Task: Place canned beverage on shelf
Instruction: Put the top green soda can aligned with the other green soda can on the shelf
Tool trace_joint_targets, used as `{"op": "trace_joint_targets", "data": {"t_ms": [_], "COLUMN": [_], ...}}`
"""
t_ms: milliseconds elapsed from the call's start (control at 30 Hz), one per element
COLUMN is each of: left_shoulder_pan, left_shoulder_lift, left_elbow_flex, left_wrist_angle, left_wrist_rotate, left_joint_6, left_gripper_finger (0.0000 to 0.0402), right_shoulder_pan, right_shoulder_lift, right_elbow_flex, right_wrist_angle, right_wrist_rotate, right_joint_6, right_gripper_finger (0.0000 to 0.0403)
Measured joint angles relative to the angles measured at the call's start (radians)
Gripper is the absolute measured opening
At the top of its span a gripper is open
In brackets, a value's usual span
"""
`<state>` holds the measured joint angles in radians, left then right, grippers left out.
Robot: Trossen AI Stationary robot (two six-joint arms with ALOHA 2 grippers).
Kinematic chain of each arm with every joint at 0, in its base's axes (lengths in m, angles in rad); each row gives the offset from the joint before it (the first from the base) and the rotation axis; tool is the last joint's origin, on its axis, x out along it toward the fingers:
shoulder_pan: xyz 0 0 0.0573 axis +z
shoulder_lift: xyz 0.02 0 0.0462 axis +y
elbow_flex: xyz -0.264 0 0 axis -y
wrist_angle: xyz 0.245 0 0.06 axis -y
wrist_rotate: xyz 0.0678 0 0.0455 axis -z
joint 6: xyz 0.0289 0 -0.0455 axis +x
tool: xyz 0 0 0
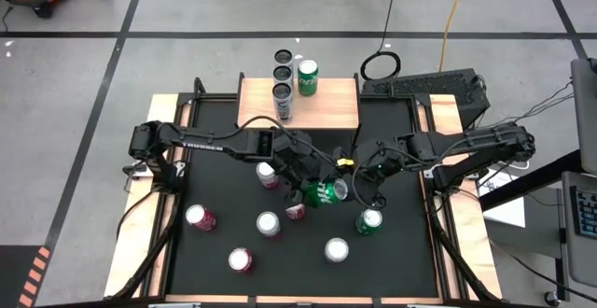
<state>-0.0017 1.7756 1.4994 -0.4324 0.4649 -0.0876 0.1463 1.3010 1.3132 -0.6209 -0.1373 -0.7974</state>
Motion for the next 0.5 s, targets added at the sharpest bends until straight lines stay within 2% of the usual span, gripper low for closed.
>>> {"op": "trace_joint_targets", "data": {"t_ms": [133,333,500], "left_shoulder_pan": [0.002,0.000,0.000], "left_shoulder_lift": [0.000,-0.002,-0.018], "left_elbow_flex": [0.000,-0.002,-0.003], "left_wrist_angle": [0.008,0.005,0.037], "left_wrist_rotate": [0.021,0.003,-0.007], "left_joint_6": [-0.007,-0.011,-0.012], "left_gripper_finger": [0.0287,0.0308,0.0309], "right_shoulder_pan": [0.006,0.008,0.008], "right_shoulder_lift": [-0.012,-0.055,-0.100], "right_elbow_flex": [0.000,0.001,0.002], "right_wrist_angle": [-0.005,-0.030,-0.121], "right_wrist_rotate": [0.032,0.053,0.046], "right_joint_6": [0.095,0.289,0.517], "right_gripper_finger": [0.0294,0.0344,0.0356]}}
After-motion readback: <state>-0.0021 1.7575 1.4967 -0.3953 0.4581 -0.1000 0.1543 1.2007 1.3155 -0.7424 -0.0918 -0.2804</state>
